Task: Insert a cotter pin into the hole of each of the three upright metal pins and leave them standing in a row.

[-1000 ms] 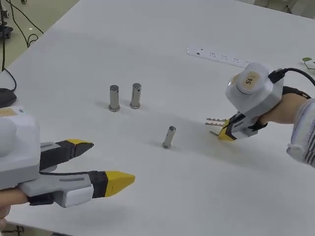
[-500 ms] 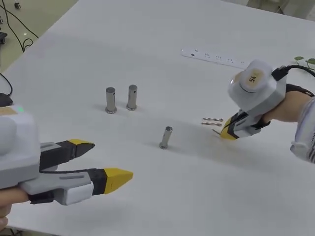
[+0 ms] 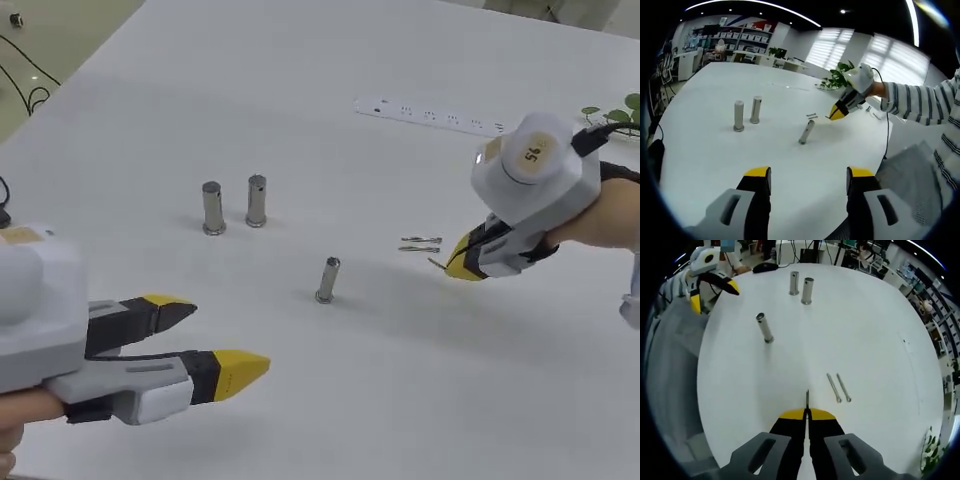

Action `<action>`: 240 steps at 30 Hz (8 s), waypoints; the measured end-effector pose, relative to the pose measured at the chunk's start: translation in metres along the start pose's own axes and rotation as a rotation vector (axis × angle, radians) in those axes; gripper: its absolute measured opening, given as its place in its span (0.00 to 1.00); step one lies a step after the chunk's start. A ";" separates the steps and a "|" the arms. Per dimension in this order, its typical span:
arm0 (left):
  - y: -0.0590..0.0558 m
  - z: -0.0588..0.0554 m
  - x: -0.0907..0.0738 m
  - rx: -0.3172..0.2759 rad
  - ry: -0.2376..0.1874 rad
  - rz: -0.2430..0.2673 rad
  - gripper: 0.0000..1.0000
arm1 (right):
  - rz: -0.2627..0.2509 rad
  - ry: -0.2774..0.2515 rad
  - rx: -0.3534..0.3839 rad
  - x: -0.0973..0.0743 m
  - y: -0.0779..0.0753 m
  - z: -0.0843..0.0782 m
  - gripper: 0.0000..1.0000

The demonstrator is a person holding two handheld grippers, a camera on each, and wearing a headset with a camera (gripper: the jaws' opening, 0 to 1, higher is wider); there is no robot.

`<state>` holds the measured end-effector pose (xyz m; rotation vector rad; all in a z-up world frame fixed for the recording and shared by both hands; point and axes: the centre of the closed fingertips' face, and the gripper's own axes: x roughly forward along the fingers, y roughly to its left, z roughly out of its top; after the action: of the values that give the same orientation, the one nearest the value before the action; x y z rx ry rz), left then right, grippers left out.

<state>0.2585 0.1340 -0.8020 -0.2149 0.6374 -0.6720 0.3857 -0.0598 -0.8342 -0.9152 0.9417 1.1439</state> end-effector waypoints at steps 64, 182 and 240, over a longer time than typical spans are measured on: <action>-0.041 0.081 0.049 0.079 -0.033 -0.169 0.25 | -0.251 -0.424 -0.175 -0.044 0.071 0.093 0.02; -0.060 0.041 0.043 -0.154 0.168 -0.284 0.00 | 0.036 -0.582 -0.057 -0.040 0.121 0.104 0.18; -0.077 0.034 0.019 0.406 -0.020 -0.508 0.00 | 0.292 -0.602 0.027 -0.046 0.155 0.111 0.17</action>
<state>0.2517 0.0619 -0.7544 -0.0014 0.4132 -1.2689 0.2413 0.0560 -0.7693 -0.3695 0.5977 1.5364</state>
